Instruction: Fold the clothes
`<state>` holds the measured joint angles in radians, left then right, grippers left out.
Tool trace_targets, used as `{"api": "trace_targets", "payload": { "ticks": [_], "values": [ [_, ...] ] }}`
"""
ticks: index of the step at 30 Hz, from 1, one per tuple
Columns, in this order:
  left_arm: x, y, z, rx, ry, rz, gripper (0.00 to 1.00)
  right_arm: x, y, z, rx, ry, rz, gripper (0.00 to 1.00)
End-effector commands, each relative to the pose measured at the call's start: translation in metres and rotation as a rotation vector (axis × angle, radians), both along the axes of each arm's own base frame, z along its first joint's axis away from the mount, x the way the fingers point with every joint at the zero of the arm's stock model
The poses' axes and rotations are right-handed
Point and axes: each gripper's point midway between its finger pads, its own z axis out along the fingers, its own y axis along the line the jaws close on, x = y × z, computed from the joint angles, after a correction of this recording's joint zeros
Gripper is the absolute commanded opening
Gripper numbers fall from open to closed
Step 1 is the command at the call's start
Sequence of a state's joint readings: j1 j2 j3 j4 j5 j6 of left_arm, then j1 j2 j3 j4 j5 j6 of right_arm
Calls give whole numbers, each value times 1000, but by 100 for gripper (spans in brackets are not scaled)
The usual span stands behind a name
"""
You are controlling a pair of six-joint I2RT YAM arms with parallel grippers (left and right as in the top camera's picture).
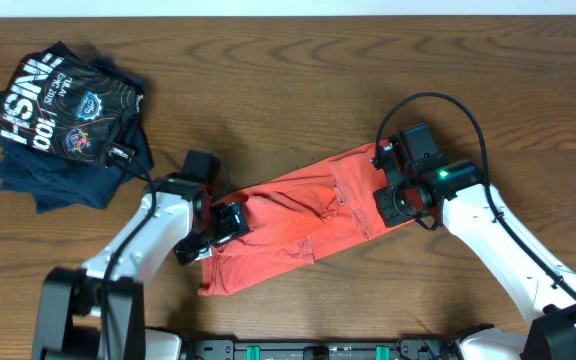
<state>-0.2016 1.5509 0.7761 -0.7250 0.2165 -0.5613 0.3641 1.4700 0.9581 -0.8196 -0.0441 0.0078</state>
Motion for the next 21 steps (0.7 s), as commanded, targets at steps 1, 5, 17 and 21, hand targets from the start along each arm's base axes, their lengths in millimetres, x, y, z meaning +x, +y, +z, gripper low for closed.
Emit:
{"api": "trace_targets", "payload": {
  "ticks": [1, 5, 17, 21],
  "values": [
    [-11, -8, -13, -78, 90, 5, 98, -1, -5, -1, -9, 5, -26, 48],
    [-12, -4, -17, -101, 115, 29, 98, -1, -6, -1, -10, 6, -27, 47],
    [3, -22, -13, -207, 49, -7, 61, -1, -6, -1, -10, 6, -27, 47],
    [4, -23, -12, -217, 40, -34, 7, -1, -6, -1, -13, 4, -27, 47]
  ]
}}
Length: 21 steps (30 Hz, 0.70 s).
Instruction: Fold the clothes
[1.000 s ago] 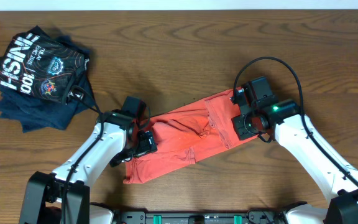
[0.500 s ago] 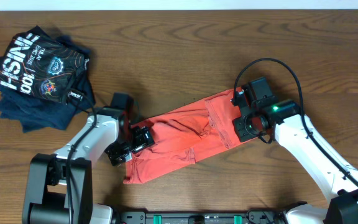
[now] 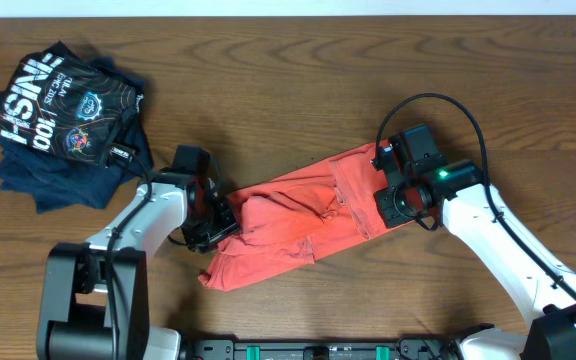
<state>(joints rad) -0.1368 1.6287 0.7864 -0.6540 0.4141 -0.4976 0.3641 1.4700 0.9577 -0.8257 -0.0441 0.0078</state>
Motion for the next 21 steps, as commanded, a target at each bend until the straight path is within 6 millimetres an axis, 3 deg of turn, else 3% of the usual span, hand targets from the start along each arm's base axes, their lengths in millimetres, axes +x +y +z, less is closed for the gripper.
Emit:
{"api": "trace_targets", "payload": {
  "ticks": [1, 7, 16, 21],
  "values": [
    [-7, -2, -5, -19, 20, -48, 6, 1, -6, 0, -13, -5, -28, 47],
    [3, 17, 11, -24, 8, -33, 6, 4, -10, 0, -34, -20, -35, 47],
    [32, 83, 54, -24, -48, 119, 6, 10, -10, 1, -25, -41, -49, 48],
    [43, 99, 79, -32, -60, 181, 6, 11, -11, 1, -29, -42, -51, 48]
  ]
}}
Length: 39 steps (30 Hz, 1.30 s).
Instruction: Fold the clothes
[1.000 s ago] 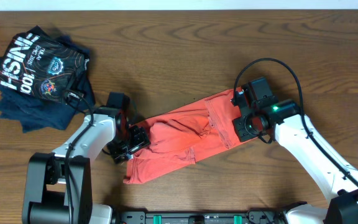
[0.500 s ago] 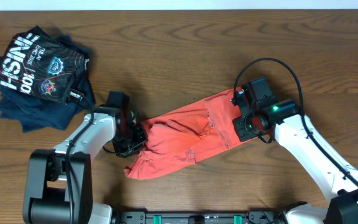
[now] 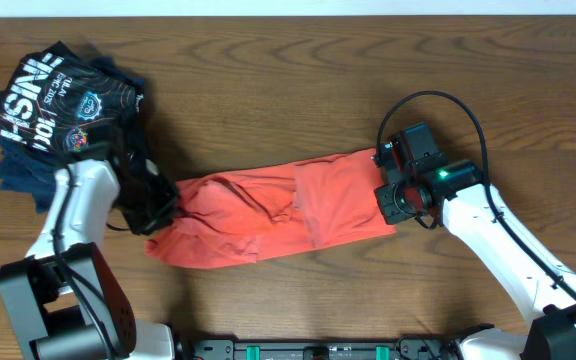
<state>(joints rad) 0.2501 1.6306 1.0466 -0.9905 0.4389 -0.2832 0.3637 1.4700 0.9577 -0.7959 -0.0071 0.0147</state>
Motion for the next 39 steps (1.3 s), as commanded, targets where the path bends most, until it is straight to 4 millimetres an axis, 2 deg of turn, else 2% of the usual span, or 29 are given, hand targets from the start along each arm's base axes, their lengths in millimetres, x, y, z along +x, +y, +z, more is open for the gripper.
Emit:
{"api": "trace_targets", "payload": {
  "ticks": [1, 5, 8, 13, 19, 24, 27, 33, 39],
  "values": [
    [16, 1, 27, -21, -66, -10, 6, 2, -8, 0, -9, -3, -37, 48],
    [28, -30, 48, -132, -120, -58, 6, 3, -11, 0, -21, -8, -46, 48],
    [35, -55, 59, -182, -162, -119, 6, 7, -24, -3, -63, -13, -104, 49],
    [45, -87, 72, -250, -214, -173, 6, 8, -40, -23, -84, 55, -158, 44],
    [58, -120, 88, -362, -271, -180, 6, 14, -30, -62, -74, 126, -125, 42],
    [61, -145, 92, -380, -283, -203, 6, 15, -24, -88, -67, 166, -115, 41],
    [60, -168, 102, -443, -308, -245, 6, 12, -19, -101, -55, 202, -106, 41],
    [64, -201, 115, -477, -369, -293, 6, 9, -16, -109, -62, 220, -92, 41],
    [66, -235, 113, -415, -437, -351, 6, 8, -15, -109, -62, 221, -90, 41]
  ]
}}
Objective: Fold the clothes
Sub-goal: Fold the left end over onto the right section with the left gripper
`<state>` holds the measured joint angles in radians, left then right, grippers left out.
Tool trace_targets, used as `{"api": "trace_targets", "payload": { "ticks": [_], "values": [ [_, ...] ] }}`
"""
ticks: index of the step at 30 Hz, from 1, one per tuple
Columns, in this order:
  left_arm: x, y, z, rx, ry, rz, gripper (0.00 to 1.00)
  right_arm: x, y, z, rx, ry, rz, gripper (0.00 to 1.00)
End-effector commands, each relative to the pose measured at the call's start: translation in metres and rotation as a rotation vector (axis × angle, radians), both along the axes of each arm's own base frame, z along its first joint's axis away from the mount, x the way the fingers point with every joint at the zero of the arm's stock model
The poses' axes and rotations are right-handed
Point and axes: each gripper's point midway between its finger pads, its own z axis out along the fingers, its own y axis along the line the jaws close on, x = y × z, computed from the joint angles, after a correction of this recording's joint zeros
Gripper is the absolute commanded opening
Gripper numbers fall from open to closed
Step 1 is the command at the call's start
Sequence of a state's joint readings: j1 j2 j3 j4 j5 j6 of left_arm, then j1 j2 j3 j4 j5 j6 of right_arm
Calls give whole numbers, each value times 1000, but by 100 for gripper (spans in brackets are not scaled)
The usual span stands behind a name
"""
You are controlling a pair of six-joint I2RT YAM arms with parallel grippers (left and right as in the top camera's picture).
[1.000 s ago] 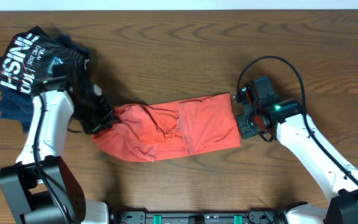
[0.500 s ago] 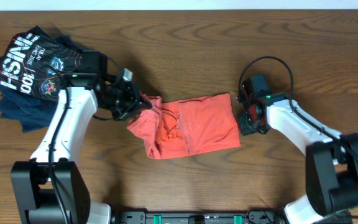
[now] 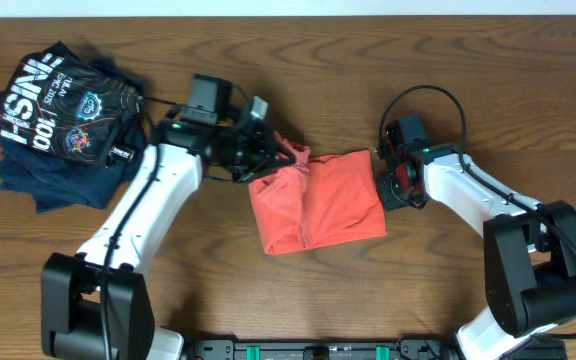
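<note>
An orange-red garment lies bunched into a short, roughly square shape at the table's middle. My left gripper is at its upper left corner, shut on a gathered fold of the cloth that is lifted slightly. My right gripper is at the garment's right edge and is shut on that edge. The fingertips of both grippers are partly hidden by cloth and by the wrists.
A pile of dark navy clothes with white lettering sits at the back left corner of the wooden table. The right arm's black cable loops above its wrist.
My left gripper has moved from the far left to the upper middle with the garment's left end in it. The garment is now about half as long. My right gripper sits slightly higher.
The garment lay diagonally, with my left gripper at its lower left end and my right gripper at its upper right end. Then it was stretched out long toward the left. Now its left end is beside the right half, making a short shape.
</note>
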<state>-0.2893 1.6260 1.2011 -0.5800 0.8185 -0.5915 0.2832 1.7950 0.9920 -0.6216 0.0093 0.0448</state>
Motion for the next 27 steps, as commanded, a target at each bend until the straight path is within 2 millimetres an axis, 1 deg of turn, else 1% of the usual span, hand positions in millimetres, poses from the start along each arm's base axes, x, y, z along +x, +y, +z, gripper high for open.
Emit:
{"api": "trace_targets", "payload": {
  "ticks": [1, 3, 5, 10, 15, 17, 20, 22, 24, 25, 26, 27],
  "values": [
    [0, -23, 18, 15, -77, -12, 6, -27, 2, -31, -8, 115, 21, 41],
    [-4, -38, 19, 30, -116, -41, 6, -27, 2, -31, -9, 115, 21, 41],
    [-6, -47, 15, 61, -127, -37, 6, -27, 2, -31, -9, 116, 21, 41],
    [-7, -54, 5, 162, -177, -18, 6, -28, 2, -31, -10, 120, 21, 42],
    [-11, -70, 10, 141, -207, -36, 7, -29, 2, -31, -11, 123, 21, 41],
    [-11, -73, 11, 143, -219, -30, 7, -29, 2, -31, -11, 126, 21, 41],
    [-9, -74, 9, 176, -235, -6, 7, -30, 1, -31, -12, 128, 21, 41],
    [-9, -80, 12, 162, -249, -10, 8, -30, 1, -31, -13, 130, 21, 41],
    [-10, -89, 17, 139, -269, -16, 13, -30, 1, -31, -13, 130, 21, 42],
    [-10, -94, 20, 125, -286, -23, 22, -31, 1, -31, -13, 130, 21, 42],
    [-10, -100, 24, 107, -305, -32, 38, -31, 1, -31, -13, 130, 20, 41],
    [-11, -106, 28, 87, -321, -43, 51, -31, 1, -31, -13, 131, 20, 40]
  ]
}}
